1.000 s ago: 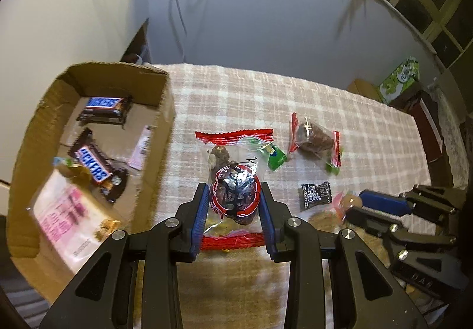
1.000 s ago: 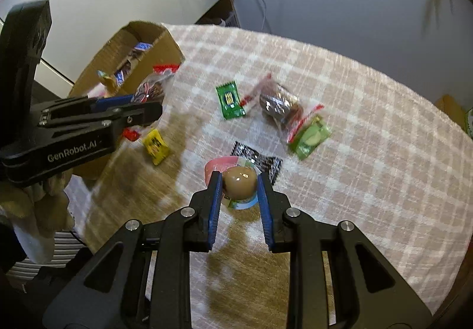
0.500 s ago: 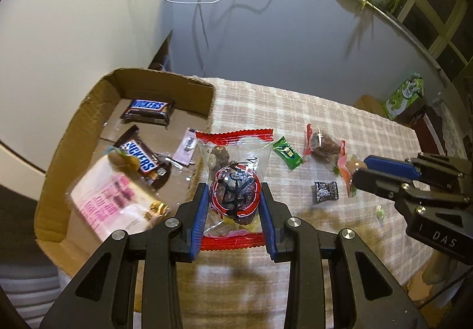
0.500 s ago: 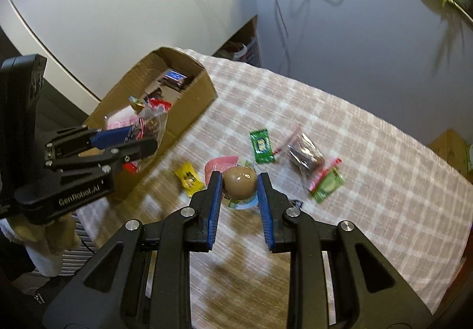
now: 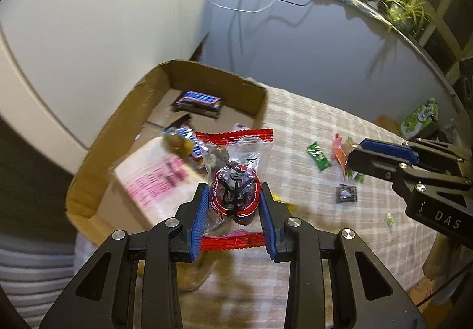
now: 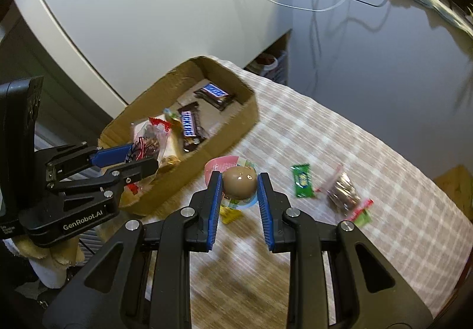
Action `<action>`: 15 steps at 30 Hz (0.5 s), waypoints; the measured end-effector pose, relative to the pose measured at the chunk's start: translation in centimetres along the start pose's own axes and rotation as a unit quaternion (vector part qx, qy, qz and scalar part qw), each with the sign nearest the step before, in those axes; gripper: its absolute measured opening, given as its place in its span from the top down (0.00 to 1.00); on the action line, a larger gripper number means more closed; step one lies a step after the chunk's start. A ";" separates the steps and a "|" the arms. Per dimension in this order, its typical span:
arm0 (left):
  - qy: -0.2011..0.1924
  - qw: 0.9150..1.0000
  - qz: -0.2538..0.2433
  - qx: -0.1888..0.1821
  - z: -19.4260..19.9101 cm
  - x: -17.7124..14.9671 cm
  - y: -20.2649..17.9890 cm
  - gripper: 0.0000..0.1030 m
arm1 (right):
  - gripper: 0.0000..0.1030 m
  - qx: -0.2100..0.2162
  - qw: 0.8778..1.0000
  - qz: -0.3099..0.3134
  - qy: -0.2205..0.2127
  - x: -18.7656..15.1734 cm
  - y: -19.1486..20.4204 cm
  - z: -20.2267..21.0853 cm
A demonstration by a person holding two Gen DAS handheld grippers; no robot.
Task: Organize snacks
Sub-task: 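Carry the chocolate bag and the lollipop over the cardboard box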
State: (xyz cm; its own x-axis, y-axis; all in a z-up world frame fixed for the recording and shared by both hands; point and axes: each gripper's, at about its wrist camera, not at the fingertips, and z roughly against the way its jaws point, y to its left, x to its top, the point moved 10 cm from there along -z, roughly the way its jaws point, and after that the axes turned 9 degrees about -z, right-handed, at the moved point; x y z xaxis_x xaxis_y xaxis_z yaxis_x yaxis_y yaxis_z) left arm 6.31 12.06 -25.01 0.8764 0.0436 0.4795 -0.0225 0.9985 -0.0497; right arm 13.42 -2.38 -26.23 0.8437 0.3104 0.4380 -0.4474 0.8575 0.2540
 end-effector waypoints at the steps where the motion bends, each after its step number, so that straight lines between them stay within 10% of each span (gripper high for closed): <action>1: 0.000 1.000 0.003 0.003 0.1 -0.2 0.4 0.69 | 0.76 0.002 1.000 0.004 0.001 0.1 0.4 -0.1; 15: 0.007 0.999 0.040 0.032 0.6 -2.1 4.7 0.69 | 0.76 0.021 0.998 0.054 0.016 1.6 5.8 -3.3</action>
State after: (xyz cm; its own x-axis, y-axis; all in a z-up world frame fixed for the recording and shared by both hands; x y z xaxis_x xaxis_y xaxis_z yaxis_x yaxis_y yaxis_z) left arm 4.09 16.73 -25.66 0.8770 0.1241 0.4642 -0.1240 0.9918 -0.0309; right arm 13.14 4.49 -26.87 0.7981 0.4137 0.4381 -0.5480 0.8007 0.2423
